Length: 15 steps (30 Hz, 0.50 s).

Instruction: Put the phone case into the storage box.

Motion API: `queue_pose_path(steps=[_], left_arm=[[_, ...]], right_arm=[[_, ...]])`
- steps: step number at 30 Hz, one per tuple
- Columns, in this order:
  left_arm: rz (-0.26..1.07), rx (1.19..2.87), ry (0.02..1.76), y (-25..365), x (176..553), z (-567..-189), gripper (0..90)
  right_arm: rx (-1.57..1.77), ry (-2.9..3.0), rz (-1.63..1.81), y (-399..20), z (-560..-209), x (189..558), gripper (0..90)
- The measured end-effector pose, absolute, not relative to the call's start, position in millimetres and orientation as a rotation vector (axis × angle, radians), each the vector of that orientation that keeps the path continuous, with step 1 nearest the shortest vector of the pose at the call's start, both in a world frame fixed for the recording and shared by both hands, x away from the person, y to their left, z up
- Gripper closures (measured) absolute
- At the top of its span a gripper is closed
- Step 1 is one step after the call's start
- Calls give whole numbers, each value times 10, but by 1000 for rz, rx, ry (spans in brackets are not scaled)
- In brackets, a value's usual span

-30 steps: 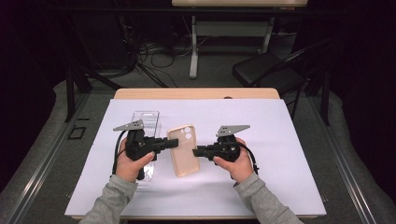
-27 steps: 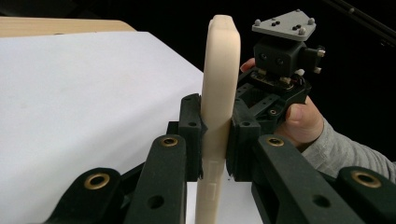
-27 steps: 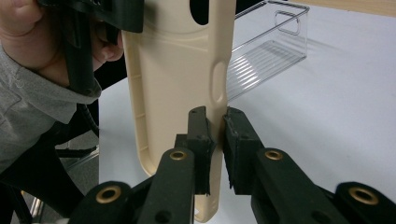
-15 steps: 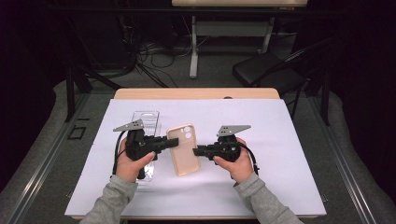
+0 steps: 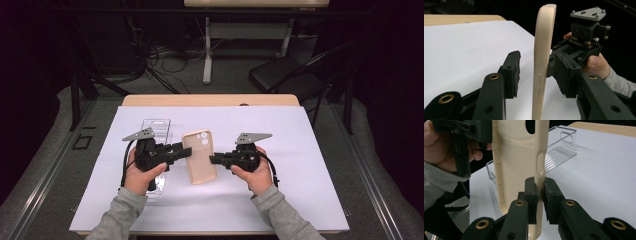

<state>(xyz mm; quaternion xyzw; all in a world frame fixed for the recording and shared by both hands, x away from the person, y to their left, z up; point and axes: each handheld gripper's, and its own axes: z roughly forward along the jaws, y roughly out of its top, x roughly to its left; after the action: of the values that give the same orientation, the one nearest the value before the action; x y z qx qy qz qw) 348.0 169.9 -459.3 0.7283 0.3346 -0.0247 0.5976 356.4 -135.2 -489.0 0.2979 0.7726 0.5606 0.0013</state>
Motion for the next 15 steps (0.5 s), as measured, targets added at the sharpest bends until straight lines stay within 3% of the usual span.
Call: queue_pose_path(steps=[15], left_arm=[[16,1716,813,1690,3493,-4611,473]], right_arm=[[989,2370,1731,-1419,-4888,3590,821]])
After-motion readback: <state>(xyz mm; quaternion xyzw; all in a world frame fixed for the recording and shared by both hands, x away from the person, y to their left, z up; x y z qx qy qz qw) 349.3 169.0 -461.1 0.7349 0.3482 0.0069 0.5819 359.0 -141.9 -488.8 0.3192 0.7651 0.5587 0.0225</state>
